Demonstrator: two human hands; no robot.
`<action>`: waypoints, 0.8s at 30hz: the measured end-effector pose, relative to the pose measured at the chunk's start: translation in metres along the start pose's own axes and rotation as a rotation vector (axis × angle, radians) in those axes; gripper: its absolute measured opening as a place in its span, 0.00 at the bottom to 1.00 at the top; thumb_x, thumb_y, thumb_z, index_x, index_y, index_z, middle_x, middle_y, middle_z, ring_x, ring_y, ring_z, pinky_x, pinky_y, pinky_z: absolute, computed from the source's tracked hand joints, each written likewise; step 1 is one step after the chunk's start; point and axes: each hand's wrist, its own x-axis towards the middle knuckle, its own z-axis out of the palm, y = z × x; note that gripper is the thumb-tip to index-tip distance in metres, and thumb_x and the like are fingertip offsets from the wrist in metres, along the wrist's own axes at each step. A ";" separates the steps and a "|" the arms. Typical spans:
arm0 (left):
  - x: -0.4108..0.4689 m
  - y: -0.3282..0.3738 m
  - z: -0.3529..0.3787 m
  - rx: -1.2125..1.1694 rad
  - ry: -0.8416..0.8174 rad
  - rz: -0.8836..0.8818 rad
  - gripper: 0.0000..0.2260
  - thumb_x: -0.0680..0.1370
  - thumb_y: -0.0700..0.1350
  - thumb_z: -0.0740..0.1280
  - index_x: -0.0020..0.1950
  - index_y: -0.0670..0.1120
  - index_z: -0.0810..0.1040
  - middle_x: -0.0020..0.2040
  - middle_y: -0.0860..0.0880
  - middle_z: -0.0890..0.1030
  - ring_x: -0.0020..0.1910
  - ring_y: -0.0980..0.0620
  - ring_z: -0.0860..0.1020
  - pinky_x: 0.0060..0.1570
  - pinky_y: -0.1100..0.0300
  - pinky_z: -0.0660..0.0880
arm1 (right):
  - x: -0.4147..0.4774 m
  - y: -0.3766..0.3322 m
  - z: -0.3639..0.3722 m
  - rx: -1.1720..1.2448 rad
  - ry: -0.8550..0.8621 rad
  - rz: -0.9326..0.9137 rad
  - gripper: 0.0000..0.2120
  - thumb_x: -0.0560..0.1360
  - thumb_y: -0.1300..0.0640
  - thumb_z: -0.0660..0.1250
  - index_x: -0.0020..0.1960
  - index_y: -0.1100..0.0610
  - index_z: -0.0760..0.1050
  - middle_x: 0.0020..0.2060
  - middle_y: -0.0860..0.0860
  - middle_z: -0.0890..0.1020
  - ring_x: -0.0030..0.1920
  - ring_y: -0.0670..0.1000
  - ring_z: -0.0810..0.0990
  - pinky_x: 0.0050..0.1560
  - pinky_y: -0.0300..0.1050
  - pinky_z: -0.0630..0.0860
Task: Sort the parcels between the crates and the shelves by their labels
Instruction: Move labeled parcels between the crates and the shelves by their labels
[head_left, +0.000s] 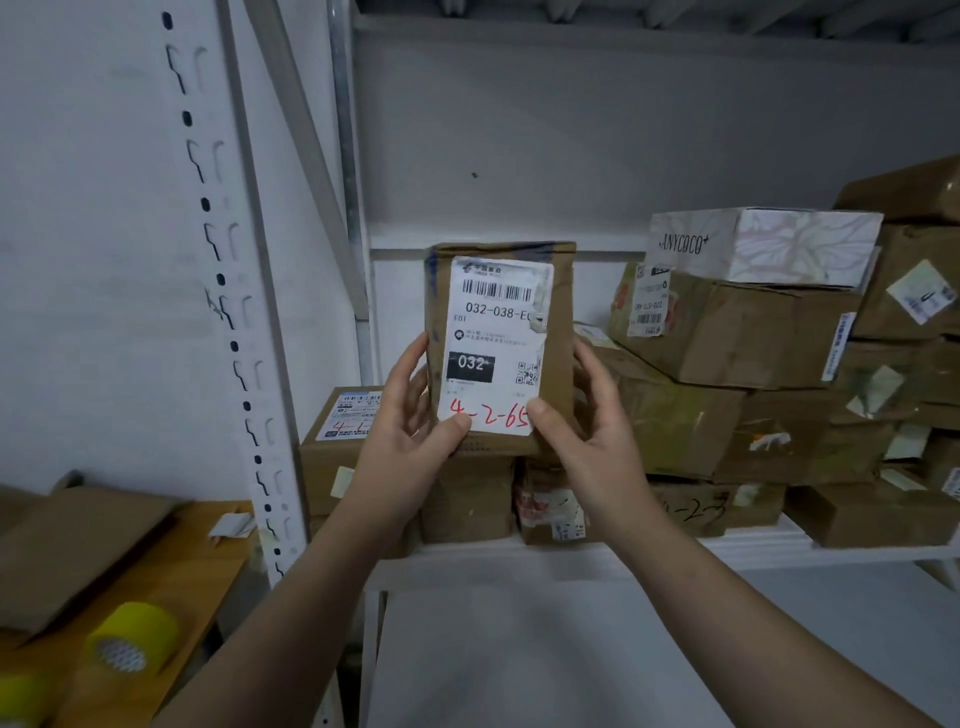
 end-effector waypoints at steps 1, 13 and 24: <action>0.000 0.000 0.000 0.015 0.002 0.008 0.30 0.76 0.37 0.66 0.65 0.70 0.65 0.66 0.58 0.75 0.63 0.57 0.75 0.52 0.64 0.77 | 0.000 0.001 0.001 0.016 -0.001 0.002 0.28 0.75 0.60 0.69 0.66 0.35 0.65 0.64 0.45 0.74 0.63 0.43 0.75 0.54 0.40 0.78; -0.024 -0.008 0.007 0.211 0.172 0.016 0.21 0.75 0.57 0.59 0.65 0.73 0.61 0.60 0.64 0.63 0.59 0.66 0.71 0.50 0.71 0.75 | -0.012 0.014 0.013 0.037 -0.012 0.006 0.25 0.77 0.60 0.67 0.67 0.40 0.64 0.61 0.41 0.75 0.60 0.38 0.75 0.50 0.32 0.76; -0.029 0.013 -0.036 0.927 0.177 0.246 0.35 0.75 0.42 0.69 0.71 0.66 0.53 0.74 0.49 0.58 0.68 0.52 0.67 0.58 0.57 0.72 | 0.004 0.015 0.063 0.005 0.047 -0.009 0.21 0.76 0.56 0.69 0.64 0.45 0.64 0.60 0.43 0.75 0.56 0.40 0.79 0.49 0.37 0.79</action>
